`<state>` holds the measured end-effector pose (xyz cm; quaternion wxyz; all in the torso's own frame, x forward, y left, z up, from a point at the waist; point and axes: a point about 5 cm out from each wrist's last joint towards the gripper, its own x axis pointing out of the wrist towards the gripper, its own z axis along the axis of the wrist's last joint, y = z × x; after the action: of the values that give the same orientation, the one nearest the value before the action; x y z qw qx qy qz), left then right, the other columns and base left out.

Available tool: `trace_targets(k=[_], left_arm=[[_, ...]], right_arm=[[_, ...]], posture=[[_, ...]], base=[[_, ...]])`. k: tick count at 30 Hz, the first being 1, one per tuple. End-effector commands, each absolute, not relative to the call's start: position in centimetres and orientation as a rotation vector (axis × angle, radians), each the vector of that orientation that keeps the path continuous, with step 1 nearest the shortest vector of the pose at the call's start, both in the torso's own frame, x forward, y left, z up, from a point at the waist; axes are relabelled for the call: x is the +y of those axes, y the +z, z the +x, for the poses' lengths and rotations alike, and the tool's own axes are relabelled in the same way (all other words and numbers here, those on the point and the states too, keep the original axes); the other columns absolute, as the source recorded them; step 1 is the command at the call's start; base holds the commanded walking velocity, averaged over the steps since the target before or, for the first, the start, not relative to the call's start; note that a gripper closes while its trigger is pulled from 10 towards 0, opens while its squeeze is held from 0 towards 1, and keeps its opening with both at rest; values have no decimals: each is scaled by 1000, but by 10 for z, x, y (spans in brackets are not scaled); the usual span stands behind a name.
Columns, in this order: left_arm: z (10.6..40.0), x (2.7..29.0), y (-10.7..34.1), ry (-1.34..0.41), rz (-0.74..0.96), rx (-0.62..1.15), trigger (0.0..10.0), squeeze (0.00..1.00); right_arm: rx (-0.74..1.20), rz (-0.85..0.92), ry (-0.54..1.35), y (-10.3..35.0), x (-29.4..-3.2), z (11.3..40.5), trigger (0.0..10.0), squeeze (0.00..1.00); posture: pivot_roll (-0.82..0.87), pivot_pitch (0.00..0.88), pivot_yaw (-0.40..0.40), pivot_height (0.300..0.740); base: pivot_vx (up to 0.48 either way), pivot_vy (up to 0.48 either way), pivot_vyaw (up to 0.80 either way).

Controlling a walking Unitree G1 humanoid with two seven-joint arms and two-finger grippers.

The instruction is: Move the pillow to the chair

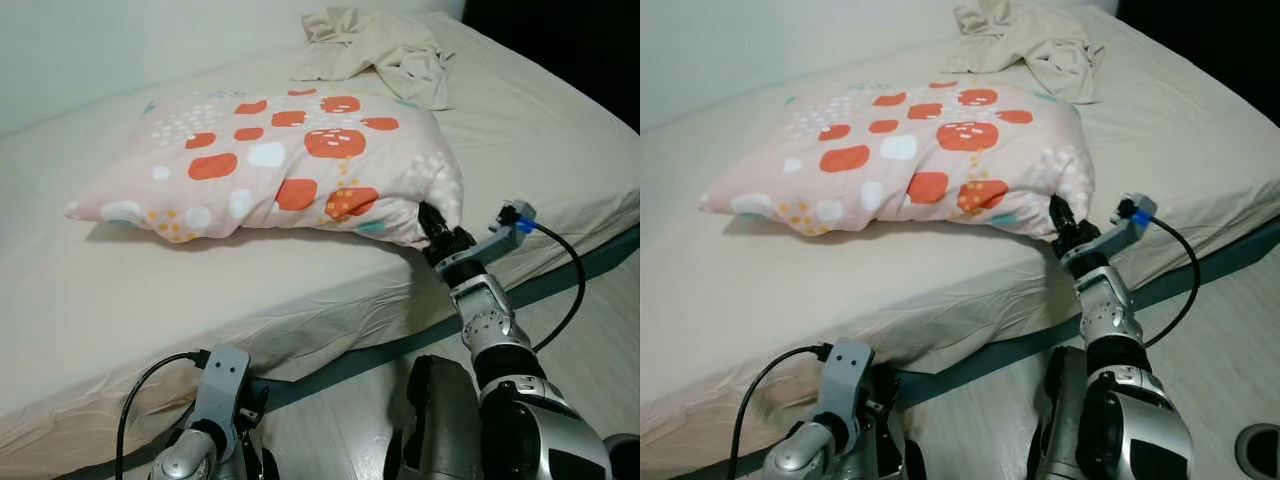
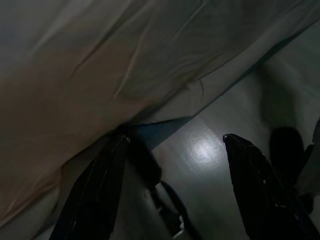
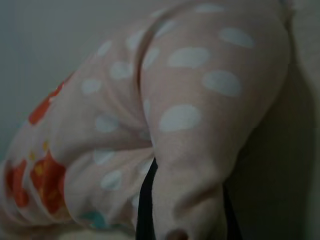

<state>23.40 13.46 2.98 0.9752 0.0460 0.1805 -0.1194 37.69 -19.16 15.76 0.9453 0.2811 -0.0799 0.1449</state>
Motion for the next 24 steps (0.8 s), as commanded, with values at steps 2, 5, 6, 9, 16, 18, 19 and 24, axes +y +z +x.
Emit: trace_targets(k=[2, 5, 6, 9, 16, 18, 19, 24], left_arm=[[236, 135, 23, -212, 64, 382, 10000, 0], [242, 133, 25, -208, 55, 369, 10000, 0], [242, 133, 25, -208, 55, 369, 10000, 0], [250, 129, 27, -207, 45, 352, 10000, 0], [270, 124, 36, -203, 34, 300, 10000, 0], [272, 123, 37, -203, 33, 296, 10000, 0], [275, 122, 38, -203, 32, 289, 10000, 0], [279, 121, 41, -202, 27, 277, 10000, 0]], right_arm=[[-97, 521, 412, 144, -161, 368, 0, 0], [-72, 509, 461, 136, -151, 361, 0, 0], [-72, 509, 461, 136, -151, 361, 0, 0], [-55, 525, 491, 132, -145, 357, 0, 0], [-42, 515, 598, 139, -128, 352, 0, 0], [-39, 509, 607, 139, -126, 352, 0, 0], [-34, 503, 628, 139, -124, 351, 0, 0], [-20, 483, 686, 139, -117, 347, 0, 0]], posture=[[79, 233, 69, 496], [66, 218, 60, 505], [66, 218, 60, 505], [56, 201, 54, 524], [36, 154, 42, 562], [36, 152, 42, 567], [34, 143, 39, 572], [31, 133, 36, 581]], base=[[0, 0, -253], [0, 0, -338], [0, 0, 0], [0, 0, 0], [0, 0, 0], [0, 0, 0], [0, 0, 0], [0, 0, 0]])
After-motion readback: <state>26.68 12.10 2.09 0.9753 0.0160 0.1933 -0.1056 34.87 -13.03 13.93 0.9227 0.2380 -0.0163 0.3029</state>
